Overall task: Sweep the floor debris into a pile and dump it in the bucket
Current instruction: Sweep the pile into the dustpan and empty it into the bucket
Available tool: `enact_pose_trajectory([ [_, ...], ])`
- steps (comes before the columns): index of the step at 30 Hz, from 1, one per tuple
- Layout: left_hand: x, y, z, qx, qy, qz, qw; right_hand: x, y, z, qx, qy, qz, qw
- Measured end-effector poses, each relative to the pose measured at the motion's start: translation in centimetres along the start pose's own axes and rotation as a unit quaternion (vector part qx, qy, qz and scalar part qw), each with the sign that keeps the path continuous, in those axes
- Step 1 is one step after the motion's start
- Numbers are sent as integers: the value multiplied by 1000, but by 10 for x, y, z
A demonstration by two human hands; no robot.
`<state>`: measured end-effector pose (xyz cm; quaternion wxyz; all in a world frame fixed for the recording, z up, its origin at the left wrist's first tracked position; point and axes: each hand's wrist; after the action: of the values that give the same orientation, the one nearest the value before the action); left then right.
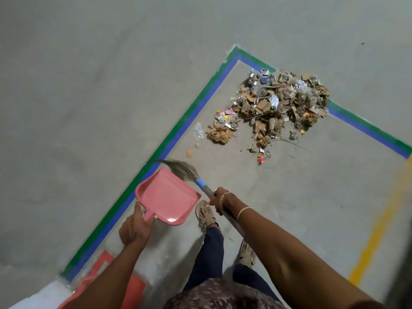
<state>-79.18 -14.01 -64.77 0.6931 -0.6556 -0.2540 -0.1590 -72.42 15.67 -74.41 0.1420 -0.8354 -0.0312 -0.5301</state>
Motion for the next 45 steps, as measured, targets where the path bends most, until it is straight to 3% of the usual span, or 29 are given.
enact_pose_trajectory([
  [2, 0, -3, 1, -5, 9, -3, 1000, -8, 1, 10, -28, 31, 20, 999],
  [4, -1, -5, 3, -14, 23, -5, 1000, -5, -4, 14, -128, 58, 64, 988],
  [9, -5, -12, 12, -21, 40, -7, 999, 23, -36, 24, -304, 84, 160, 935],
  [13, -6, -19, 17, -11, 57, -5, 998, 61, -67, 33, -398, 94, 168, 897],
  [19, -17, -29, 22, 10, 61, 5, 998, 130, -72, 13, -409, 68, 40, 909],
  [24, -28, -28, 13, -5, 51, 18, 999, 97, -45, -13, -416, 12, -35, 908],
  [31, -29, -13, -6, -29, 58, 45, 997, -11, -43, -67, -391, 29, 30, 919],
  [36, -18, -10, 8, -28, 63, 55, 996, -46, -79, -53, -490, 80, 131, 858],
  [40, -1, -14, 35, -29, 32, 33, 999, -13, -106, -26, -502, 72, 190, 841],
  [45, 3, -19, 61, -26, 28, 17, 999, 60, -113, 0, -555, 41, 104, 825],
])
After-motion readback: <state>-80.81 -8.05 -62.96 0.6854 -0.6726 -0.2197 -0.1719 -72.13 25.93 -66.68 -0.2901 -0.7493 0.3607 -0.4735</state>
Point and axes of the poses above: each hand's wrist, its own x-axis away from the middle knuckle, its own y-axis out of the palm, z = x × y, and after that the axes turned 1 degree about -x, right-handed
